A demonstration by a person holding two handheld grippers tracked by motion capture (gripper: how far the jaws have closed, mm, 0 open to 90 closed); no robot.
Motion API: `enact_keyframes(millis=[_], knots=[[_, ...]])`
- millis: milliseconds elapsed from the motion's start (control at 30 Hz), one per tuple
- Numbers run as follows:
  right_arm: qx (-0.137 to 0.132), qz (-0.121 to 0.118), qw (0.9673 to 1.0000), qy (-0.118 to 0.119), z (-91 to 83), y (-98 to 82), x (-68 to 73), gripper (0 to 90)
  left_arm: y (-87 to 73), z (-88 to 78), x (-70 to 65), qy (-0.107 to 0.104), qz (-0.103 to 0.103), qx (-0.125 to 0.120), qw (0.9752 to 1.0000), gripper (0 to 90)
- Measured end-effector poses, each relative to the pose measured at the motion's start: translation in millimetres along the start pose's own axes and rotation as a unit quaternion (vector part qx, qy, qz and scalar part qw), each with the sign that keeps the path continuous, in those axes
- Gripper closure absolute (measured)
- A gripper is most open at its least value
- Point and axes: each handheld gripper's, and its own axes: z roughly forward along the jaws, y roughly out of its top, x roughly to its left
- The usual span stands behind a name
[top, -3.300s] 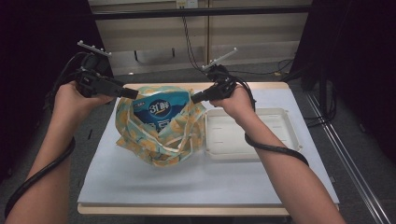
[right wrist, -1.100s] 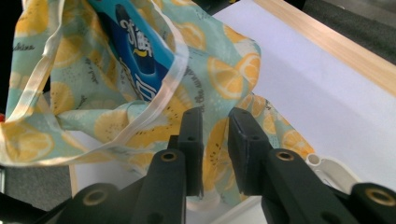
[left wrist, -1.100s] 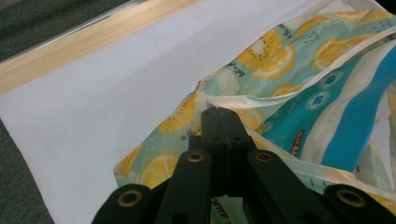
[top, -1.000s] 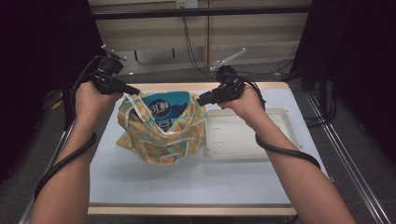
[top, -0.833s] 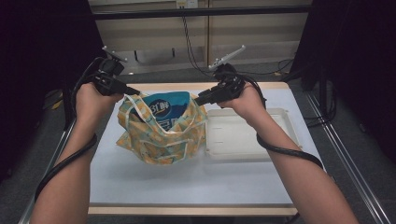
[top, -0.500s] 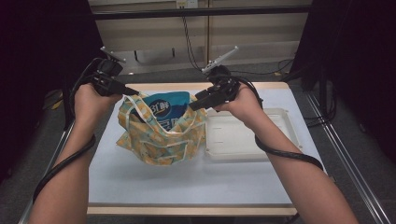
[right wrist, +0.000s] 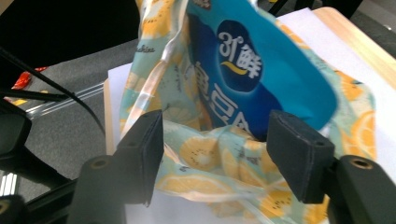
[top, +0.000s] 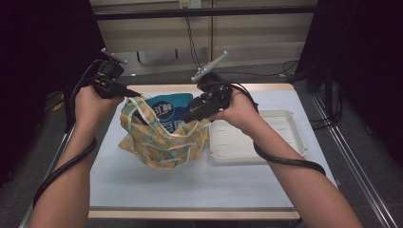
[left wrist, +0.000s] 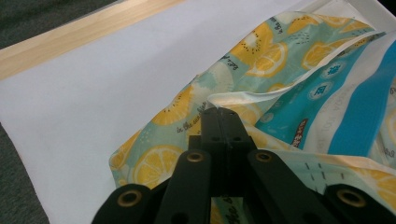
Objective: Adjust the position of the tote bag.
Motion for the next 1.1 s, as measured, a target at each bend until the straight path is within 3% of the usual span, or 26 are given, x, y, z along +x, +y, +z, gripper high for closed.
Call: enact_keyframes(millis=[633, 1100], knots=[[0.012, -0.004, 0.9996, 0.027, 20.9, 4.5, 10.4, 18.2, -1.5, 1.5, 0.7, -0.002, -0.002, 0.002, 1.0000, 90.0], [0.026, -0.008, 0.9990, 0.037, 29.4, 0.0, 12.8, 14.8, -3.7, -0.3, 0.4, 0.002, -0.003, 0.001, 1.0000, 90.0]])
